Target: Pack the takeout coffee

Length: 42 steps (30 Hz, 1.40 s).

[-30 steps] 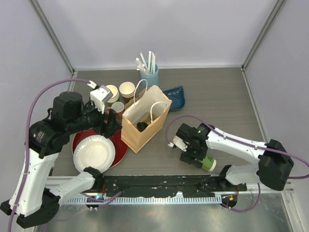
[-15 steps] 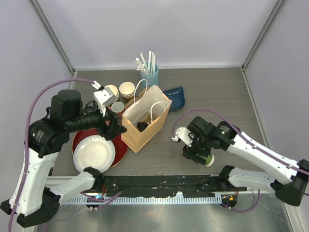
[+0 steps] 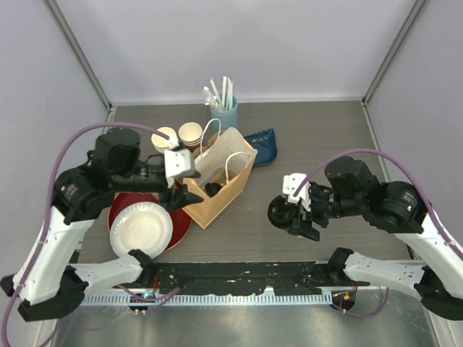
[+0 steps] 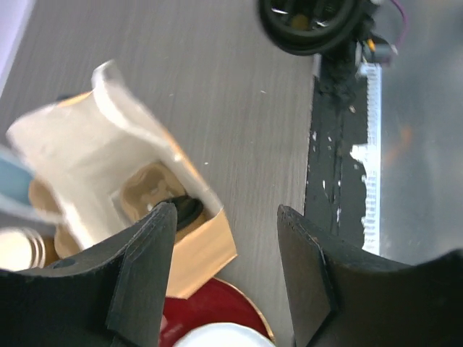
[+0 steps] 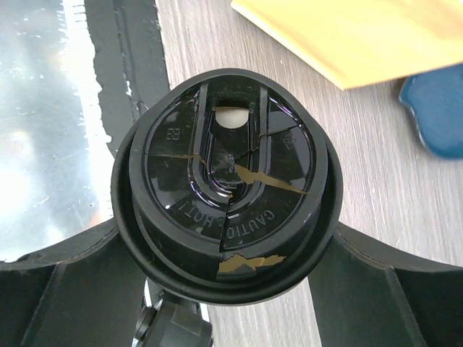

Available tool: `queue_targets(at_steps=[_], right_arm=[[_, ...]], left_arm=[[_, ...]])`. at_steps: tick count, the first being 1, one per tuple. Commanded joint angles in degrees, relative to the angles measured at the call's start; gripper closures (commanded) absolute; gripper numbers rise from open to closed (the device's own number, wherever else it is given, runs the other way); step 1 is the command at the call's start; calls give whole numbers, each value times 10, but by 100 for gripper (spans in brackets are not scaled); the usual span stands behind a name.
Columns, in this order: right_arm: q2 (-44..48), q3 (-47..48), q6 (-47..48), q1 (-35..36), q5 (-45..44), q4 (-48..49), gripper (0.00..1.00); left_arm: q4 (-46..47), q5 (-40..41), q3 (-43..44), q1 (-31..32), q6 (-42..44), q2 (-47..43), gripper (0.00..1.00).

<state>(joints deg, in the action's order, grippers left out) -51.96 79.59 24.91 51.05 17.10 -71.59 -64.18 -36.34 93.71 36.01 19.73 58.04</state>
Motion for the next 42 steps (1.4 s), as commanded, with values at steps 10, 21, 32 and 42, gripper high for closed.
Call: queue_targets(at_steps=[10,21,32,42], right_arm=[[-82,82,125,3,144,47,32],[-89,73,140,3,190,100,32],[-91,51,139,4,201,142,32],[30,-122,21,-6,4,333,31]], left_arm=[[-125,215,102,337,448,81,39],[-72,303,95,461,465,99,51],[-13,312,116,469,386,124,49],[101,358,86,468,265,103,40]])
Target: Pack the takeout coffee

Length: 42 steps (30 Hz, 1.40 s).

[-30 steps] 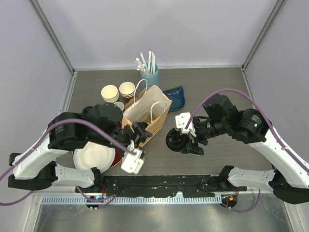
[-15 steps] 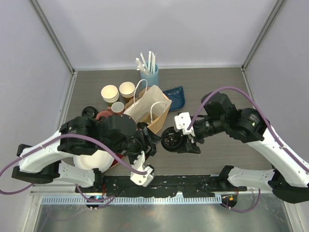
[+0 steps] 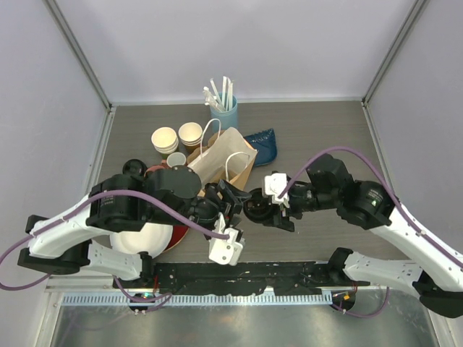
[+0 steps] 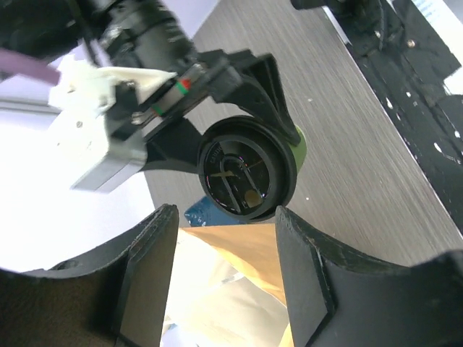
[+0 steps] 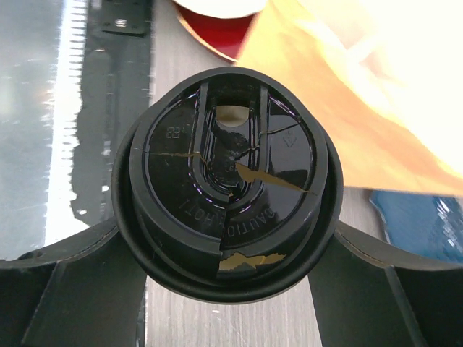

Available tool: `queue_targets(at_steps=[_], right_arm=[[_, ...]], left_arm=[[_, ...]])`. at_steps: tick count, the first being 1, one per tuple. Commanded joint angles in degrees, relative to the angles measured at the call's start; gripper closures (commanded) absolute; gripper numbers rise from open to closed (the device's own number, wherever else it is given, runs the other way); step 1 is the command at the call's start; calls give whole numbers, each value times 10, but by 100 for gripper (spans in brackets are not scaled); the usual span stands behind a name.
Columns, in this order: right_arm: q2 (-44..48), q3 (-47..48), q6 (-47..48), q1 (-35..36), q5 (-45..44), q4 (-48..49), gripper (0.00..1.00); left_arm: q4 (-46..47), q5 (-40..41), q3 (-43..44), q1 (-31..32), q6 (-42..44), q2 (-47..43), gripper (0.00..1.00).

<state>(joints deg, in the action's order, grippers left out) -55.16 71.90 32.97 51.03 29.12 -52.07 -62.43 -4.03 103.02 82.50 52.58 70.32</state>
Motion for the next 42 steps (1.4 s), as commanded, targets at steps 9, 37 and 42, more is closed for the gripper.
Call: queue_targets(at_steps=[9,37,42], right_arm=[[51,-144,-134,-197,-275,375,32],[-487,-351,-285,-421,-269,1299,39],[-521,-314,-292,-421,-248,1281,39]], left_arm=[[162,104,-40,-8,-86,-42,39],[181,127,-105,-52,-86,-105,38],[186,129,-114,-59,-82,-111,38]])
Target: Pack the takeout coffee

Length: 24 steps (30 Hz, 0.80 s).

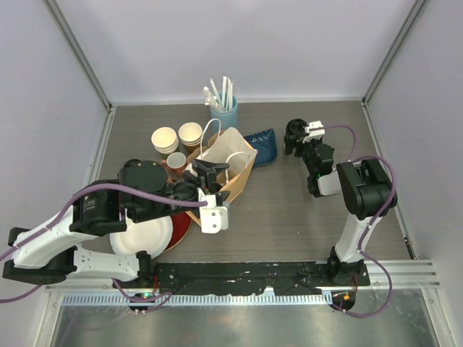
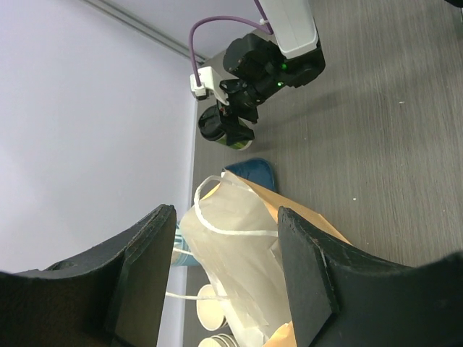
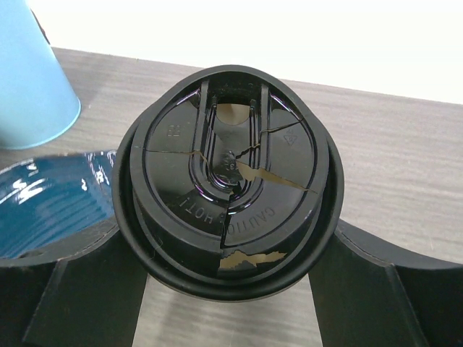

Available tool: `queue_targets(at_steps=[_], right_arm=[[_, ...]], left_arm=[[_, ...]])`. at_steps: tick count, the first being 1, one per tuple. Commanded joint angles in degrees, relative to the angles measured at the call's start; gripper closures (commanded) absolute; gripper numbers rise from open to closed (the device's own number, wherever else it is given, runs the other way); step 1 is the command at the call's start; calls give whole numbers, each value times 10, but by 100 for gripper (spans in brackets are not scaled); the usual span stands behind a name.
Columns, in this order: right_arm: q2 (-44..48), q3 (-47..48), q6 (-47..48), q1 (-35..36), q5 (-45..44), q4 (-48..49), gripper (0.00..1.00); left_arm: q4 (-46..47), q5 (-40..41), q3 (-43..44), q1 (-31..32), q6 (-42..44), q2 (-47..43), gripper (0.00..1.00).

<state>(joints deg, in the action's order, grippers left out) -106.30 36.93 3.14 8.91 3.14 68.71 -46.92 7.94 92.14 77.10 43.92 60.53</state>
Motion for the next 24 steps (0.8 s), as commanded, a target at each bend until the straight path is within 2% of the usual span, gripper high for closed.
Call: queue_targets(at_steps=[1,7,16,24], right_arm=[[-12,39,8,1,11,64,39],[-28,101,77,0,17,-60,39],[-93,175,67,-21,69,-124,38],[-95,199,71,-23,93,-168,29]], left_arm=[[31,9,-6,-6,5,-14,38],[36,12,1,-6,18,-12,38],[30,18,9,-11,26,-8,38],[38,21,16,-10,37,-2,38]])
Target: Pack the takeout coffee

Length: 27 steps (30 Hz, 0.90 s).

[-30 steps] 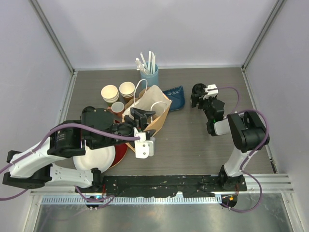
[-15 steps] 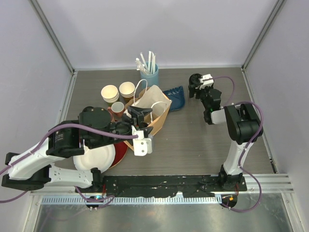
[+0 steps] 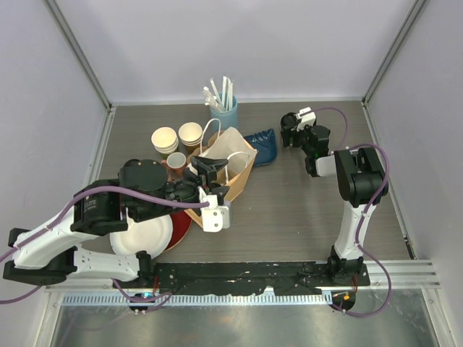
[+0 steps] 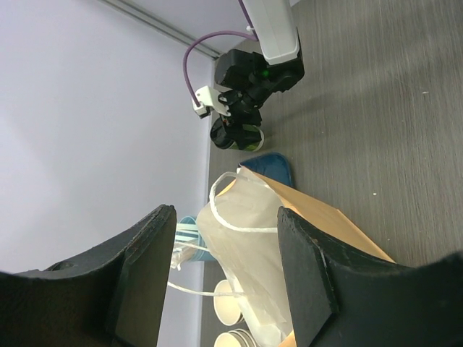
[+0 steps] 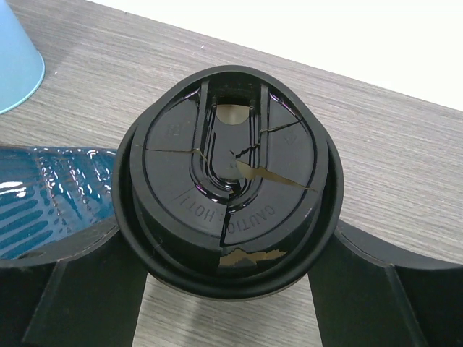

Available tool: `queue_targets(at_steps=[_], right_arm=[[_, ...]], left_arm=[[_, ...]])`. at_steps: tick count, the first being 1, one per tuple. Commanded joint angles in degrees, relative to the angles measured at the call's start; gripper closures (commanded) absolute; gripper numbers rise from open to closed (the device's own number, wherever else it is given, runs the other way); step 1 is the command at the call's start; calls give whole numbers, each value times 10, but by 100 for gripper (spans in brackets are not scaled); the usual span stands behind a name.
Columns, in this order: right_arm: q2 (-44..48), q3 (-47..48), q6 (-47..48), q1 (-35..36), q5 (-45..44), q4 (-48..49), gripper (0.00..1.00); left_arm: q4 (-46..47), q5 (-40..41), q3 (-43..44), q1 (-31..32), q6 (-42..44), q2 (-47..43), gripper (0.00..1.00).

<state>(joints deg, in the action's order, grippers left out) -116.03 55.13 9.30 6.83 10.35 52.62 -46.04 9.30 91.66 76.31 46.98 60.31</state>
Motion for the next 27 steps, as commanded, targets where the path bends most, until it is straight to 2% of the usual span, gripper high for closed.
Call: queue_targets(at_steps=[1,2,5,11,17,22,27], right_arm=[[6,16,11,-4,23,-10,27],[7,12,11,-4,27,-10,20],[13,10,12,-6,39,-20,8],[32,1,30,-7,56,-68,7],[106,-28,48,-9,51,-96,7],[222,-48,101,-20,77,-238,7],[304,-31,151,-40,128,-371,6]], left_arm=[[30,7,21,-3,7,1,38],[28,7,21,-3,7,1,38],[27,5,21,-3,7,2,38],[27,7,22,-3,14,0,38],[25,11,18,-3,16,-5,38],[24,25,5,-9,9,-17,37],[28,36,-27,-39,-48,-35,35]])
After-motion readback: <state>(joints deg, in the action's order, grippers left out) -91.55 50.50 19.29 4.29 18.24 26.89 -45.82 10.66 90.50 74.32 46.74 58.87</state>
